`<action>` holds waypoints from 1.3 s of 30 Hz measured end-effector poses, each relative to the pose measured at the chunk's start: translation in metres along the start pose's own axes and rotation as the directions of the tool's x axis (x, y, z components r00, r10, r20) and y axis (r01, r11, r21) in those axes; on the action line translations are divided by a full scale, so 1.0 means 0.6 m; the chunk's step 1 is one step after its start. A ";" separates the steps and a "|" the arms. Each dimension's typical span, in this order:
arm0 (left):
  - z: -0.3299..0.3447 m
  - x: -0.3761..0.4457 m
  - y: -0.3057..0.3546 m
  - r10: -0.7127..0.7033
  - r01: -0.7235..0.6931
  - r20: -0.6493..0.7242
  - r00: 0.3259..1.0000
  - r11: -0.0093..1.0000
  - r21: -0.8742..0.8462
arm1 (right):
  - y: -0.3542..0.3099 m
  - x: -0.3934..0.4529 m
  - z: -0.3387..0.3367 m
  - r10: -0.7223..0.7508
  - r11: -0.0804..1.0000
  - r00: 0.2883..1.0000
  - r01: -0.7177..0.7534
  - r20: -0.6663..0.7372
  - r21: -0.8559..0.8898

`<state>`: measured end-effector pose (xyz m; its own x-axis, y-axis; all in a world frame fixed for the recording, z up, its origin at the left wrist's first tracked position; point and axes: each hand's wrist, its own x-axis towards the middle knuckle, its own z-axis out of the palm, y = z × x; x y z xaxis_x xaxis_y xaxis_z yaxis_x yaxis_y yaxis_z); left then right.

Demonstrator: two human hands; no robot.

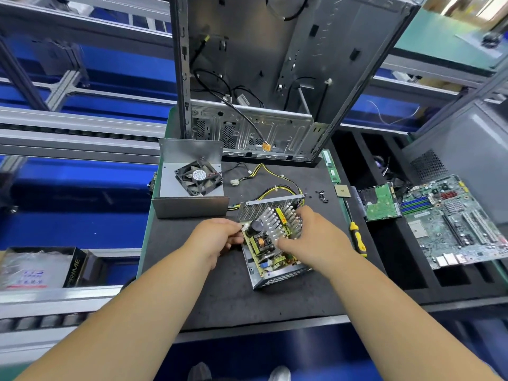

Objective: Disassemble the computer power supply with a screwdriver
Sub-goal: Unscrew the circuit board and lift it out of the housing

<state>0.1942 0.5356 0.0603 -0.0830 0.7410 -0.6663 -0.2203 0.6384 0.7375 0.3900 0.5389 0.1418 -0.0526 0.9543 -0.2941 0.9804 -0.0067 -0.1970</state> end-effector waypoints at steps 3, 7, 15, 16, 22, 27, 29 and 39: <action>0.000 -0.001 0.005 -0.022 0.021 -0.011 1.000 0.999 -0.031 | -0.024 -0.003 -0.017 -0.165 0.986 0.935 0.147 -0.315 -0.080; 0.001 -0.005 0.013 -0.080 0.081 0.012 0.997 0.996 -0.047 | -0.088 0.015 -0.024 -0.504 0.863 0.831 0.472 -0.237 -0.179; 0.002 -0.016 0.025 -0.204 0.210 0.074 0.976 0.972 -0.100 | -0.119 0.050 0.005 -0.539 0.791 0.840 0.480 -0.061 -0.381; 0.004 -0.018 0.027 -0.218 0.226 0.080 0.973 0.968 -0.108 | -0.118 0.048 0.007 -0.536 0.789 0.843 0.477 -0.053 -0.386; 0.010 -0.035 0.033 -0.252 0.269 0.111 0.961 0.946 -0.180 | -0.111 0.036 0.019 -0.513 0.800 0.857 0.454 -0.055 -0.392; 0.024 -0.043 0.042 -0.193 0.196 0.037 0.981 0.973 -0.121 | -0.111 0.031 0.014 -0.473 0.839 0.880 0.433 -0.049 -0.330; 0.032 -0.046 0.044 -0.139 0.138 -0.001 0.990 0.984 -0.116 | -0.110 0.030 0.009 -0.472 0.847 0.880 0.434 -0.060 -0.307; 0.065 -0.066 0.066 -0.076 0.072 -0.007 0.997 0.962 -0.264 | -0.080 0.043 -0.049 -0.402 0.914 0.903 0.384 -0.154 -0.134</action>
<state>0.2267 0.5396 0.1204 -0.0727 0.6886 -0.7214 -0.4740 0.6126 0.6325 0.3469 0.5726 0.1709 -0.4121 0.9101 -0.0424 0.9010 0.4001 -0.1679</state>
